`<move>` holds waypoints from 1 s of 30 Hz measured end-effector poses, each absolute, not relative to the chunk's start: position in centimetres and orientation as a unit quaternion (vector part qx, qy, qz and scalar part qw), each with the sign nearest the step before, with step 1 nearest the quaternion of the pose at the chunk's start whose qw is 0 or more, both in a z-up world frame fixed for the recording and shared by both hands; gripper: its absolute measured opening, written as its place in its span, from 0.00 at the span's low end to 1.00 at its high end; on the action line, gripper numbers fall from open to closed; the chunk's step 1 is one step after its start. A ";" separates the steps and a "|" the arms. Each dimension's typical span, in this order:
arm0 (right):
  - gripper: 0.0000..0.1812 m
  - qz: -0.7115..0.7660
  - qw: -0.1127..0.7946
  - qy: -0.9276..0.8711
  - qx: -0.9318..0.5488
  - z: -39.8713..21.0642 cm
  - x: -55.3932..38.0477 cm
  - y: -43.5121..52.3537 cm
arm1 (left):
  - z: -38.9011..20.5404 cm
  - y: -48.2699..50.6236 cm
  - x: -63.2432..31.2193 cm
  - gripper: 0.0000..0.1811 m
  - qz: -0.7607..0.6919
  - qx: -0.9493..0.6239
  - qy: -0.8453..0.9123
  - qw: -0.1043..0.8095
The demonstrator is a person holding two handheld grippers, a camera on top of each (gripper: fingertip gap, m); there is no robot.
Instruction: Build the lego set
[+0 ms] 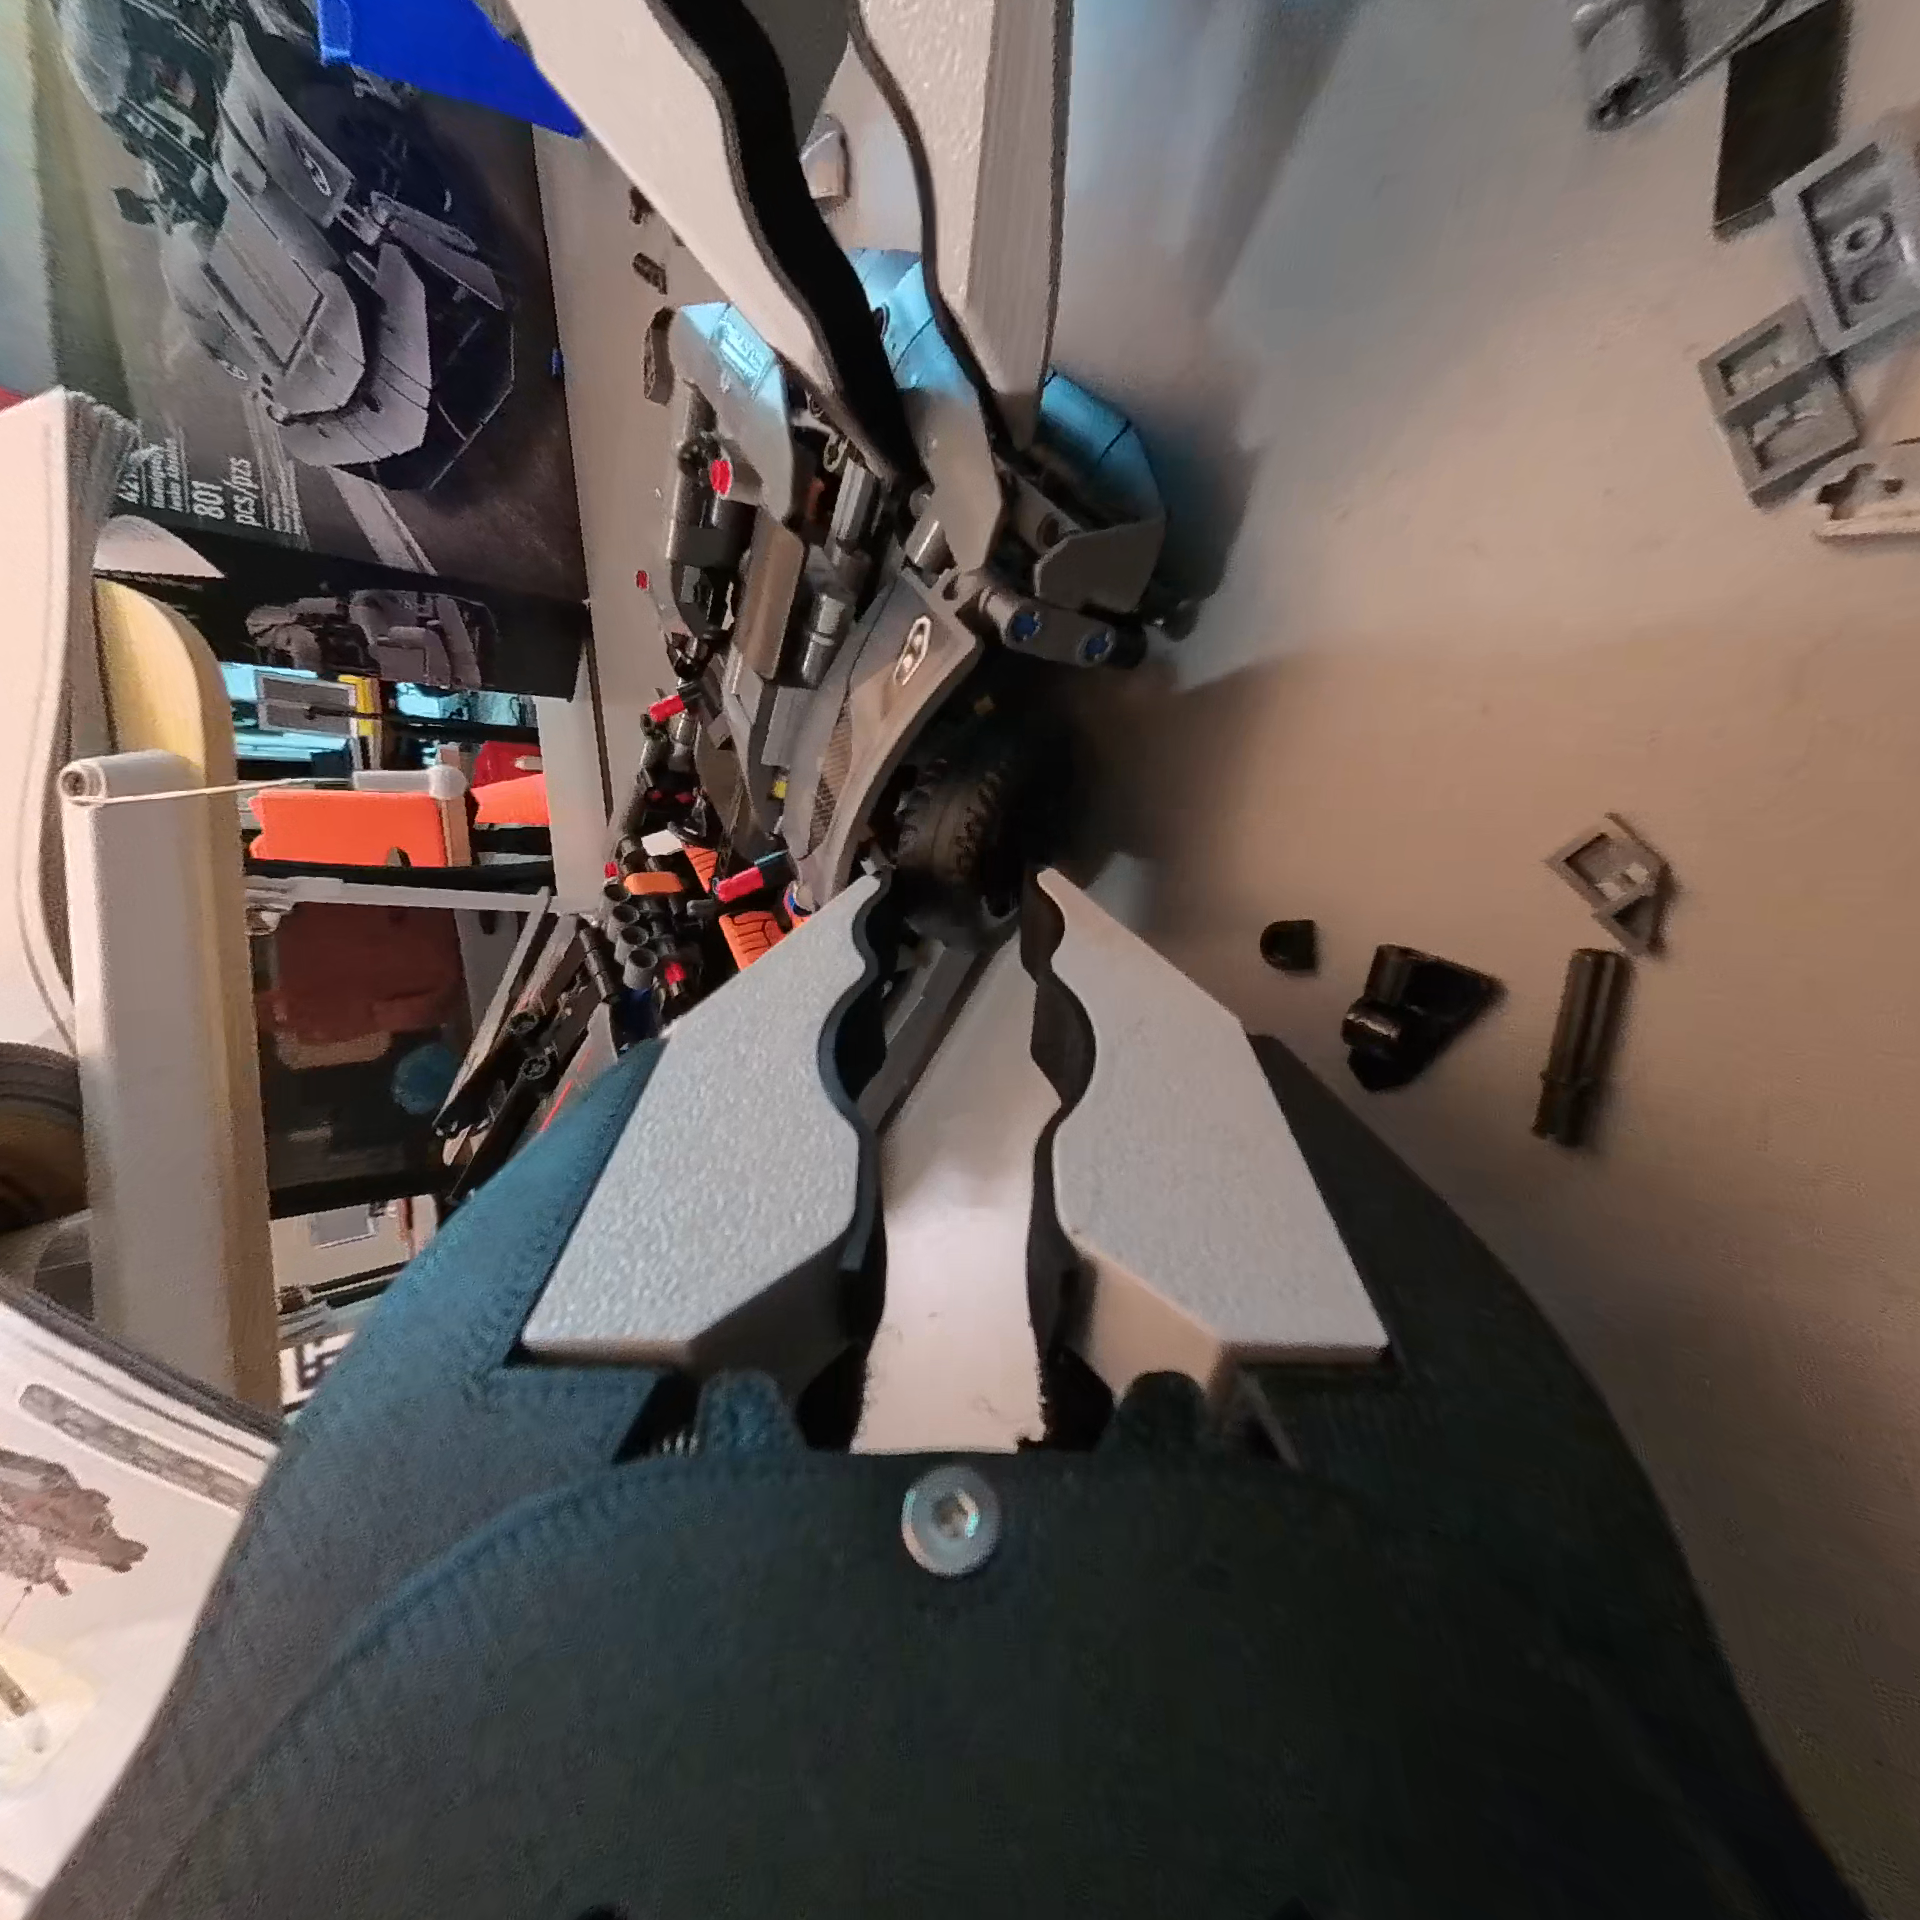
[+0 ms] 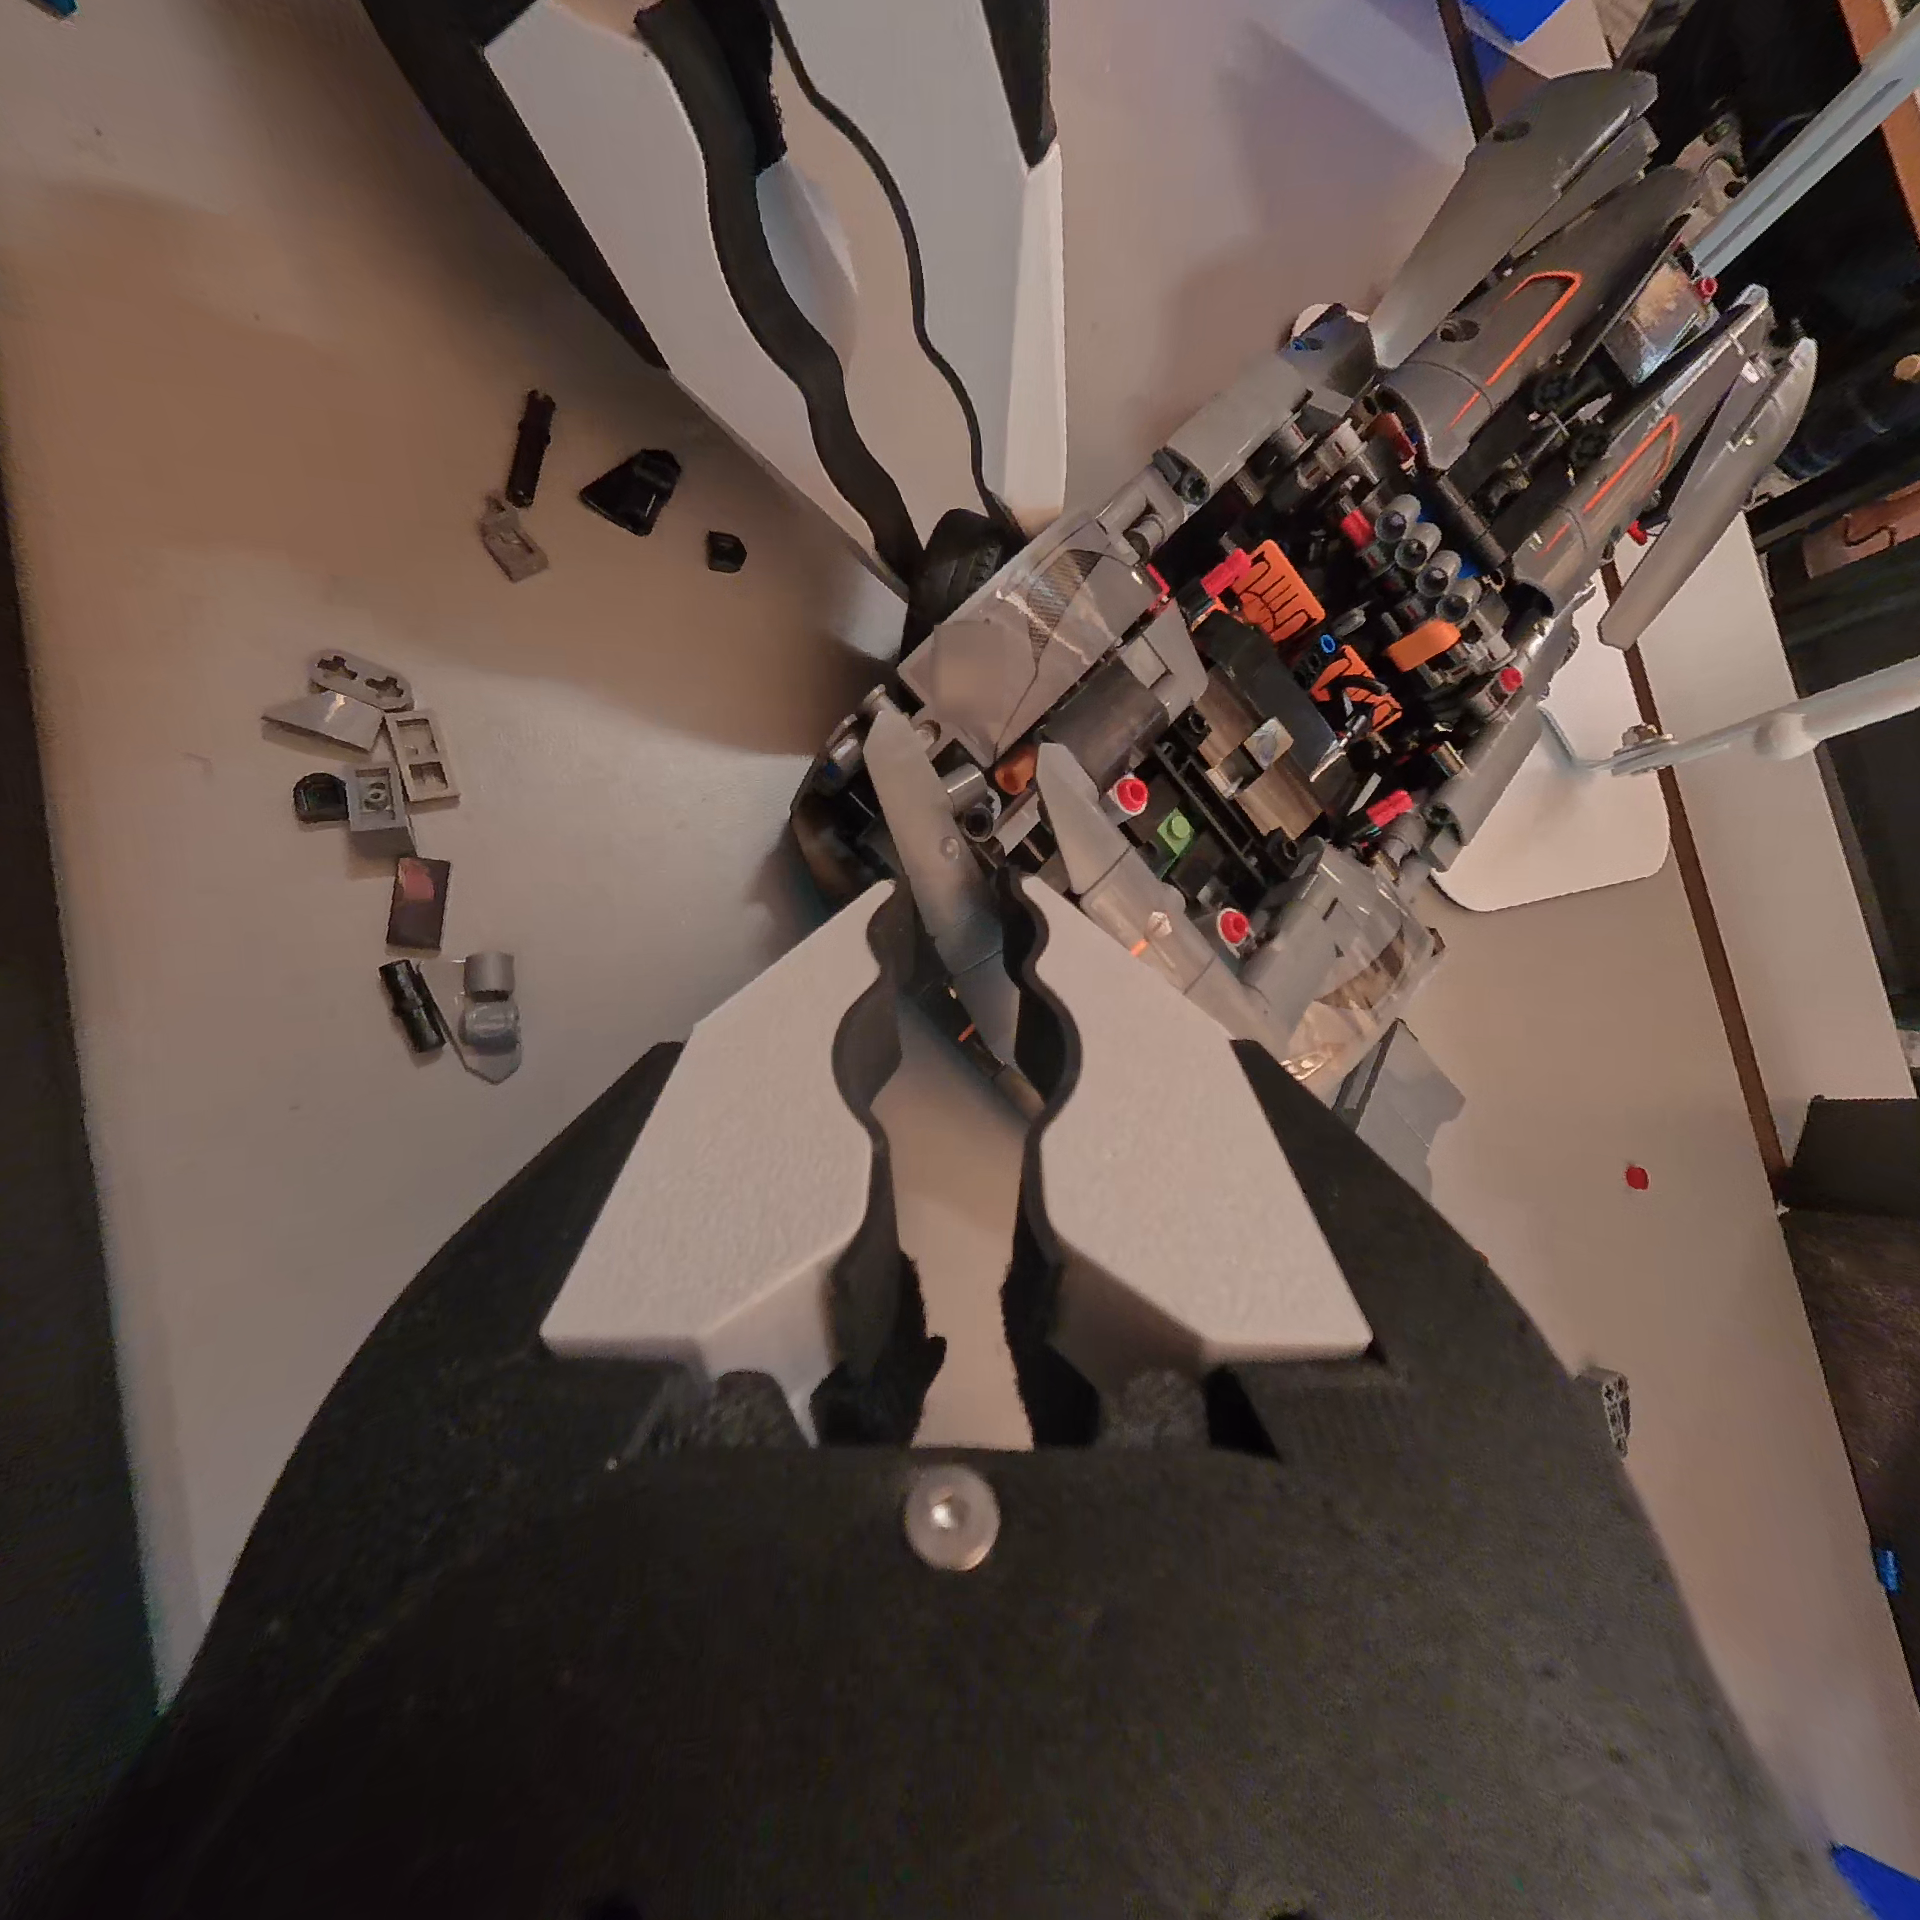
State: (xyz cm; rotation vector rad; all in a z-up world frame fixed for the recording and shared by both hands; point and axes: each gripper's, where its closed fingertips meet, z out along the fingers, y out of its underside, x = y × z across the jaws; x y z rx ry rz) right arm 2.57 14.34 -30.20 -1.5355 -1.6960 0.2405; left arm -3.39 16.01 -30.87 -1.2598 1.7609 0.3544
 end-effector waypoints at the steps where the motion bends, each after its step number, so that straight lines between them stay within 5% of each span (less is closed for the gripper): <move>1: 0.08 0.095 0.408 -0.673 -0.609 -30.2 2.6 14.3 | -30.9 16.0 -3.4 0.11 0.141 -0.513 0.715 0.454; 30: 0.07 0.093 0.405 -0.676 -0.608 -30.6 2.4 14.2 | -30.5 16.2 -3.3 0.02 0.143 -0.526 0.698 0.465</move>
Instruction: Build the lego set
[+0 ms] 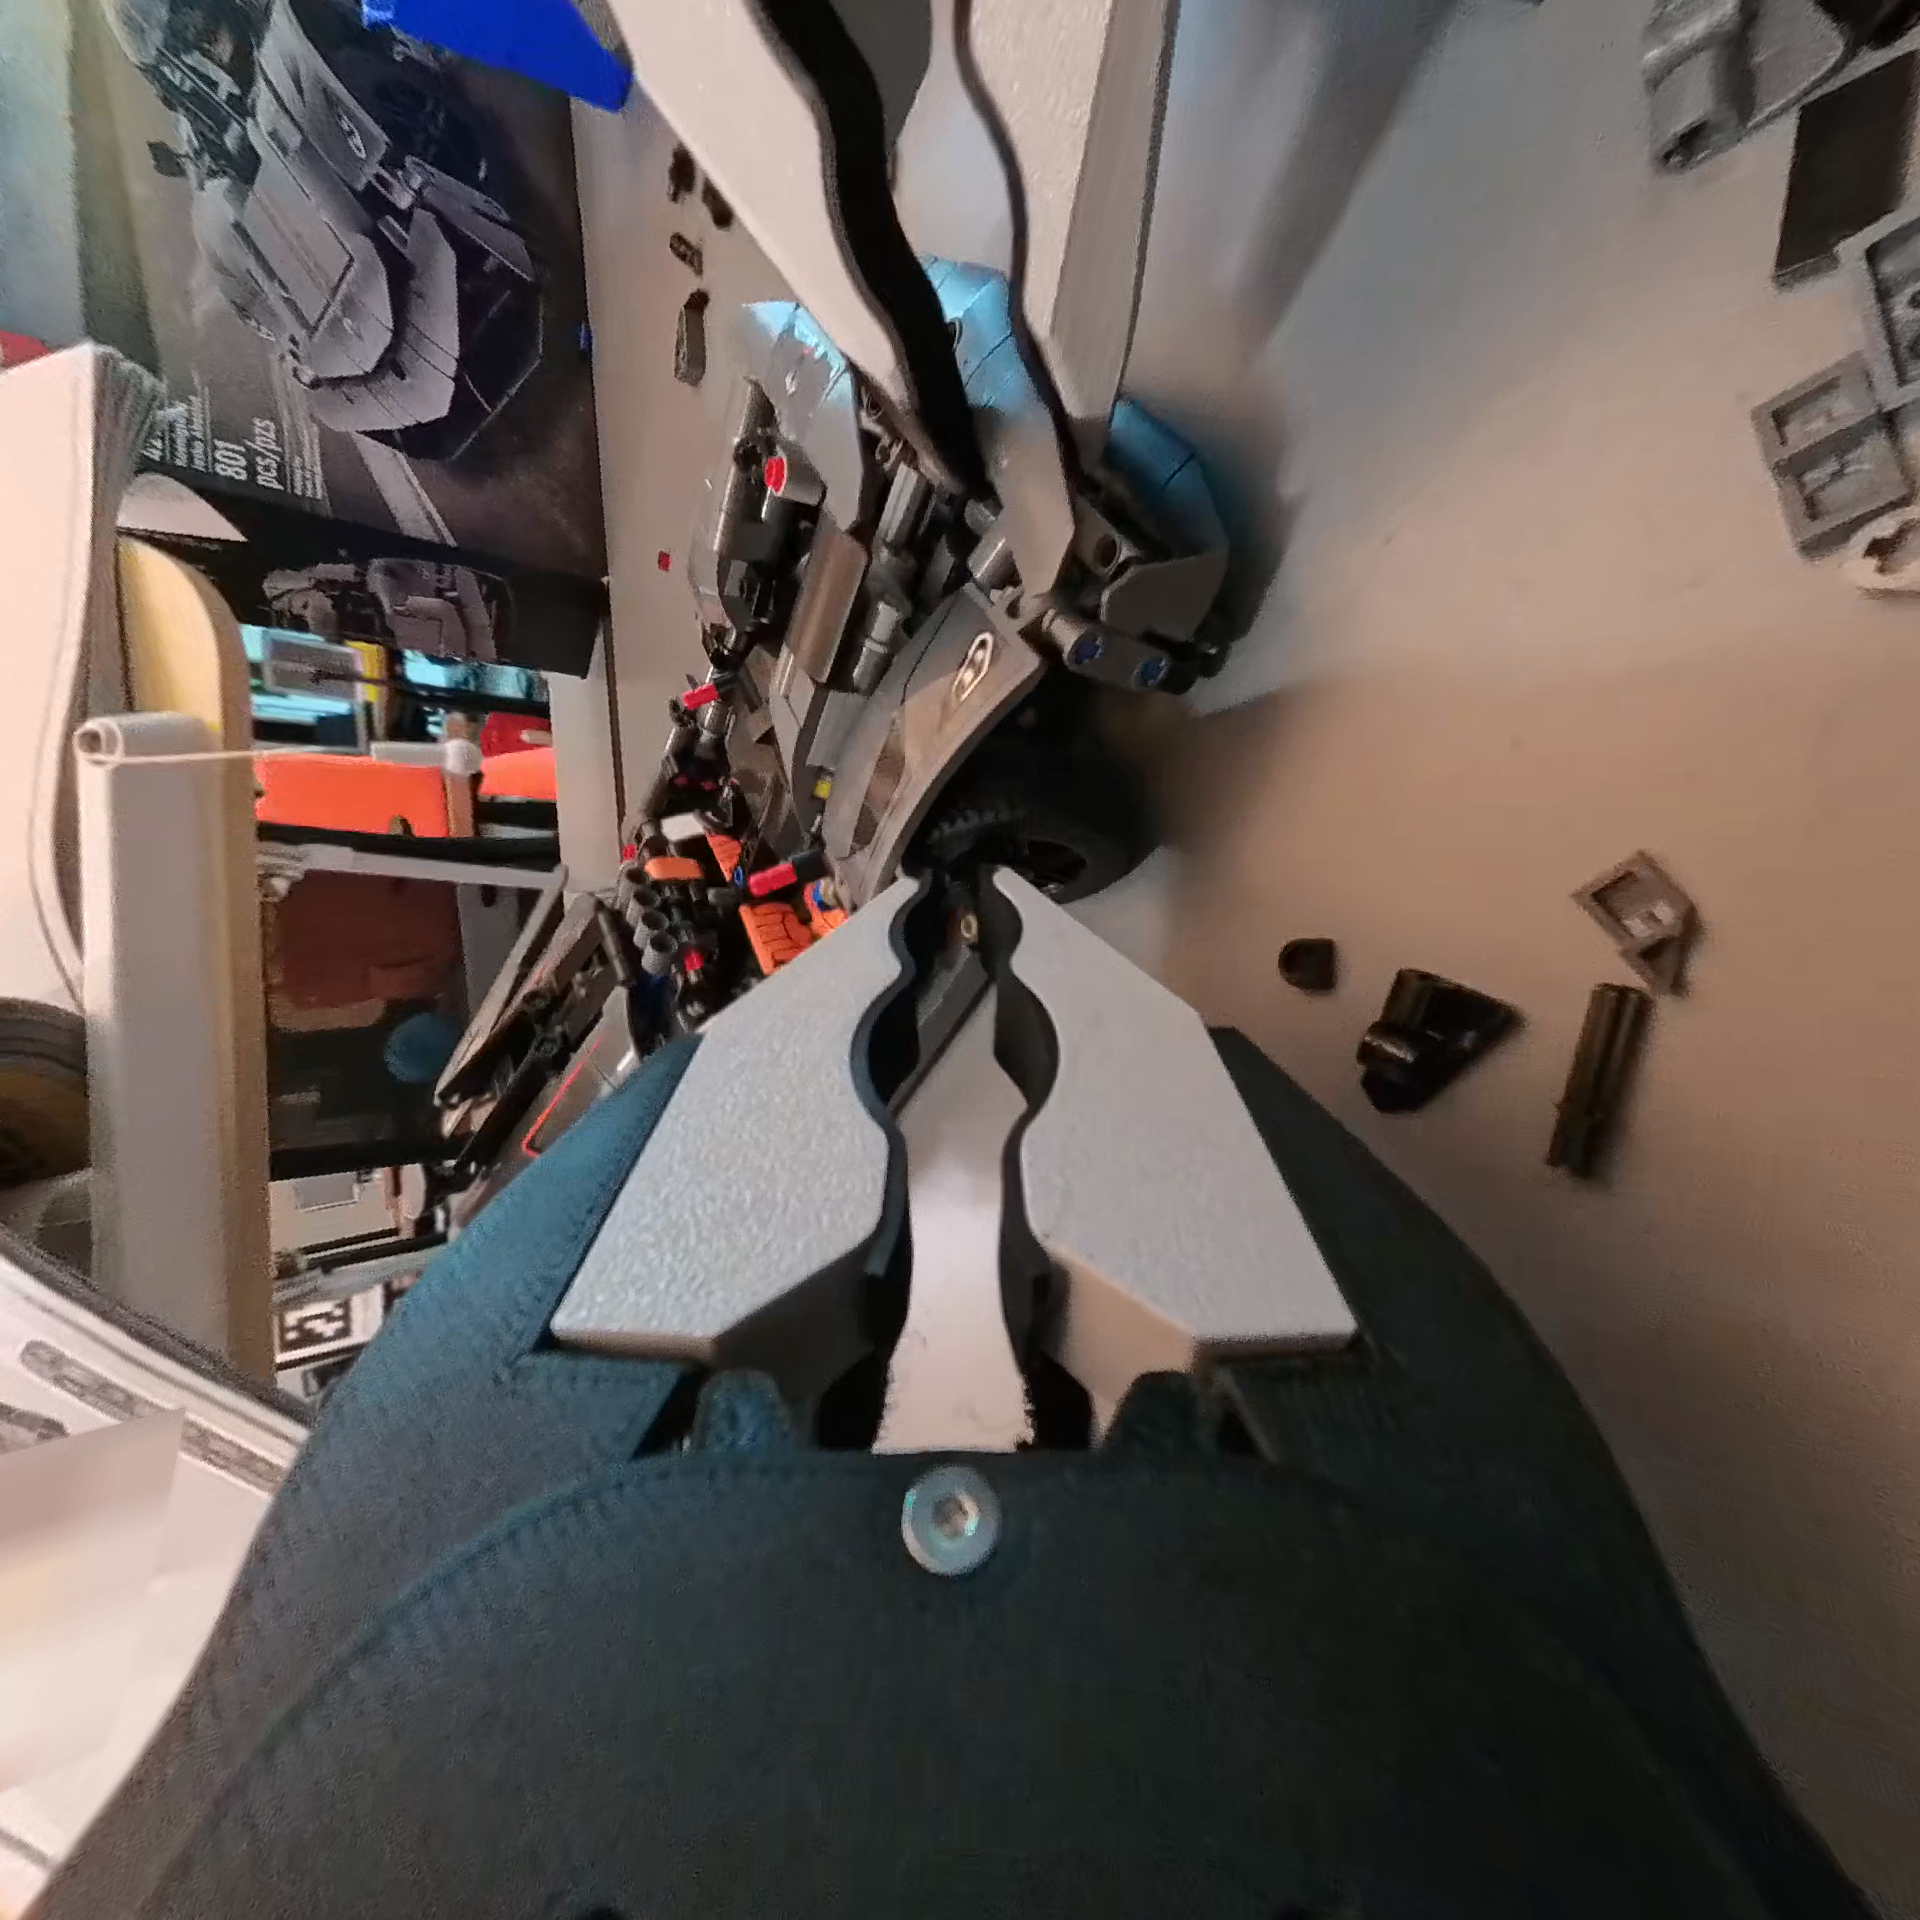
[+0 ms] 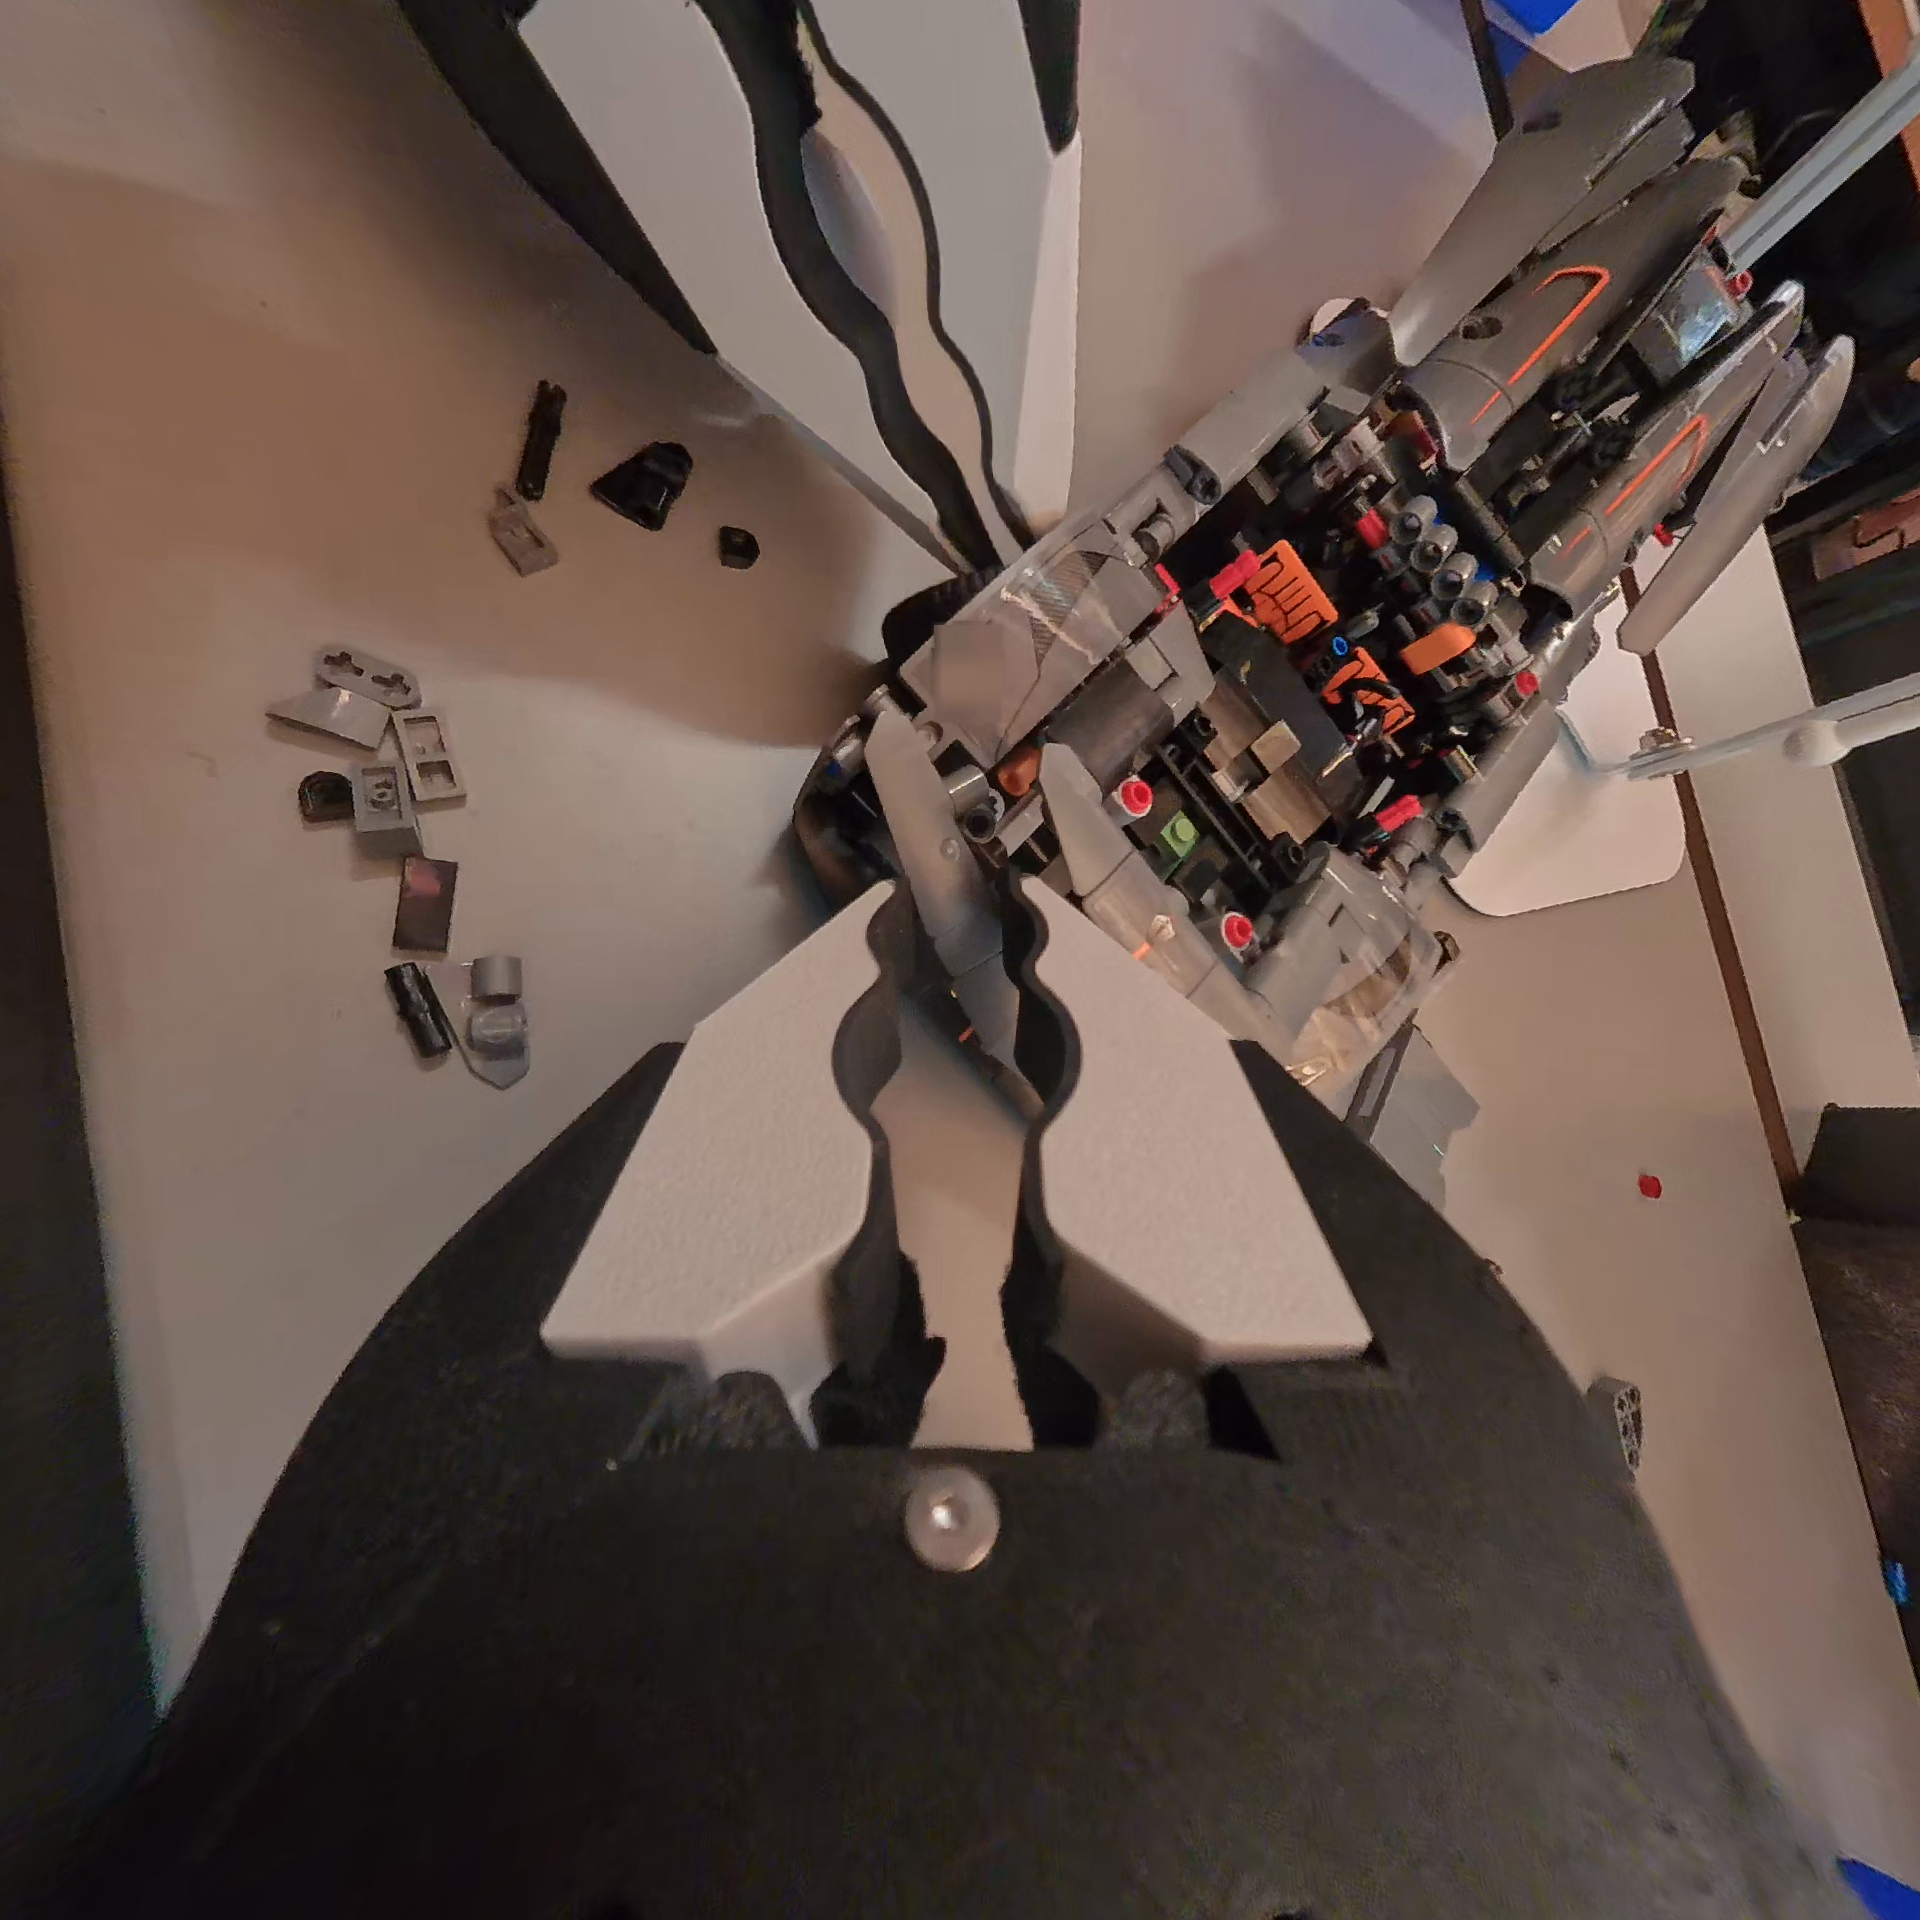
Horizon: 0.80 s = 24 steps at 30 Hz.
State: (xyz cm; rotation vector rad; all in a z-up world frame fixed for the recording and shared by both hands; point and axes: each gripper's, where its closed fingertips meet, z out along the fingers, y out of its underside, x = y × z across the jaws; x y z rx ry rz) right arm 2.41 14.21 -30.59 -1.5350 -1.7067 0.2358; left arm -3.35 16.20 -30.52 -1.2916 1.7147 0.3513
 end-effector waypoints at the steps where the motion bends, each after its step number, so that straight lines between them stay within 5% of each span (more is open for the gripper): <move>1: 0.07 0.094 0.405 -0.676 -0.608 -30.6 2.4 14.2 | -30.6 16.2 -3.5 0.02 0.139 -0.530 0.698 0.461; 24: 0.08 0.093 0.406 -0.673 -0.612 -30.5 2.6 14.4 | -31.2 15.4 -2.7 0.02 0.101 -0.536 0.697 0.465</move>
